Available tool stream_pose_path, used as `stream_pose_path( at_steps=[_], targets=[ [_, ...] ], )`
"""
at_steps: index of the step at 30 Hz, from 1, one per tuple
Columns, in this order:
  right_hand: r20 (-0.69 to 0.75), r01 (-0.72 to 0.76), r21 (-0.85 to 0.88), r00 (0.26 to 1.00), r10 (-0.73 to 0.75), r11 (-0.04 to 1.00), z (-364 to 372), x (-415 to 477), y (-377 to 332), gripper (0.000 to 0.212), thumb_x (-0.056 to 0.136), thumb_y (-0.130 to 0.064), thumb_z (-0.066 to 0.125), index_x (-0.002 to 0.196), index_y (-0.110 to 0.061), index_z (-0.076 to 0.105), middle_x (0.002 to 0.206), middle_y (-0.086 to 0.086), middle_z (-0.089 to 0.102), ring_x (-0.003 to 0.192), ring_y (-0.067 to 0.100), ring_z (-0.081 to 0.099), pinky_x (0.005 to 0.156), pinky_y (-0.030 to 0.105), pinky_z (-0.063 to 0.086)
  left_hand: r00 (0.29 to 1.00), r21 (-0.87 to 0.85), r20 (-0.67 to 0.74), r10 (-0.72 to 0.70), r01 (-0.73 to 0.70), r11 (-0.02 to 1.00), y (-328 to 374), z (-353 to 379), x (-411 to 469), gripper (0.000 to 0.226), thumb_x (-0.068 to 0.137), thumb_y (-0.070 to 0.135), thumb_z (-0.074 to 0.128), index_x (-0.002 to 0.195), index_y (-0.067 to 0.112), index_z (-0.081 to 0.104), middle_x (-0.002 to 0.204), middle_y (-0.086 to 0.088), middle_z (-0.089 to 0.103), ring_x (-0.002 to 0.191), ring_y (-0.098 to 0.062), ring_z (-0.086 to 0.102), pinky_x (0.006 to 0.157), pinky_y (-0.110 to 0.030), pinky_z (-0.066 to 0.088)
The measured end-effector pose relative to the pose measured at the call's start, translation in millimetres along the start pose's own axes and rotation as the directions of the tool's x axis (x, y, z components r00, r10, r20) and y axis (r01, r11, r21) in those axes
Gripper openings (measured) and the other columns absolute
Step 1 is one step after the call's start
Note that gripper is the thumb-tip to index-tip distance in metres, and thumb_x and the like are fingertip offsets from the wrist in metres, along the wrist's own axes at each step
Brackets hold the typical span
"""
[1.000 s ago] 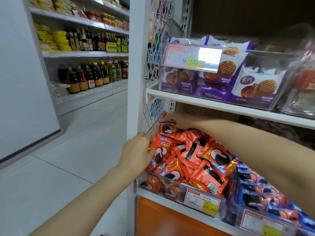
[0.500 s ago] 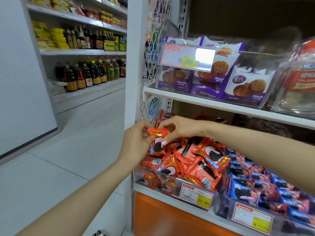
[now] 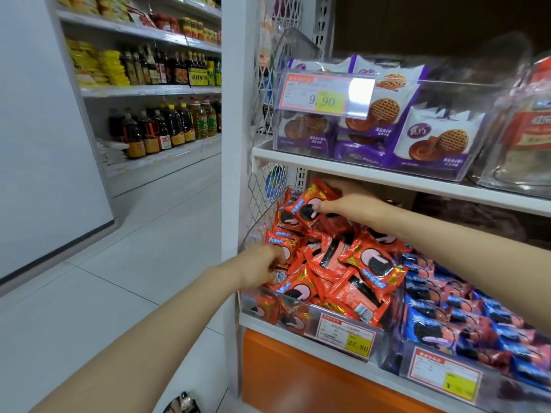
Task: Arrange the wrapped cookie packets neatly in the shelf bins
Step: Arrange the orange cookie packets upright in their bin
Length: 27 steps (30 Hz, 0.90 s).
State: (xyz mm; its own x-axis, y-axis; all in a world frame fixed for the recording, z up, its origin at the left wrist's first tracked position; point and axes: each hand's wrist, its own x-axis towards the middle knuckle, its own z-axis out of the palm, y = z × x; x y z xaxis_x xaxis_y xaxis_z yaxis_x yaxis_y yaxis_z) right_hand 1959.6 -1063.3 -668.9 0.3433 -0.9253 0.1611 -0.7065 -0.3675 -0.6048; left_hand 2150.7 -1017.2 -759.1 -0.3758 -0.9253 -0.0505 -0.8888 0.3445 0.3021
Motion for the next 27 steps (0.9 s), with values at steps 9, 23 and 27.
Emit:
stream_pose_path(
  at_steps=[9,23,27],
  targets=[
    [-0.056,-0.037,0.068,0.998,0.041,0.997,-8.1,-21.6,3.8,0.055,0.084,-0.031,0.069,0.133,-0.016,0.047,0.122,-0.005,0.054,0.102,0.012,0.049,0.082,0.02,0.033,0.985,0.231,0.17,-0.008,-0.032,0.972,-7.1,4.6,22.6,0.054,0.085,0.016,0.063,0.134,0.017,0.04,0.133,-0.007,0.047,0.118,-0.027,0.05,0.1,-0.036,0.043],
    [0.102,0.073,-0.012,0.992,-0.072,0.997,8.6,-5.4,-11.1,0.026,0.076,-0.012,0.073,0.094,-0.022,0.056,0.076,0.002,0.059,0.057,0.009,0.048,0.052,0.023,0.04,0.998,0.333,-0.057,0.015,0.005,0.943,14.0,-57.2,-25.4,0.027,0.087,0.024,0.054,0.111,0.013,0.053,0.1,-0.009,0.062,0.092,-0.027,0.057,0.073,-0.033,0.045],
    [0.192,0.049,-0.2,0.981,-0.01,0.979,29.4,10.6,-25.6,0.03,0.069,-0.021,0.081,0.073,-0.023,0.051,0.068,-0.005,0.052,0.06,0.008,0.046,0.05,0.024,0.031,0.994,0.285,-0.1,-0.039,0.066,0.956,6.0,-60.7,-46.0,0.029,0.092,0.032,0.051,0.115,0.014,0.05,0.103,-0.011,0.062,0.094,-0.028,0.057,0.077,-0.035,0.047]
  ],
)
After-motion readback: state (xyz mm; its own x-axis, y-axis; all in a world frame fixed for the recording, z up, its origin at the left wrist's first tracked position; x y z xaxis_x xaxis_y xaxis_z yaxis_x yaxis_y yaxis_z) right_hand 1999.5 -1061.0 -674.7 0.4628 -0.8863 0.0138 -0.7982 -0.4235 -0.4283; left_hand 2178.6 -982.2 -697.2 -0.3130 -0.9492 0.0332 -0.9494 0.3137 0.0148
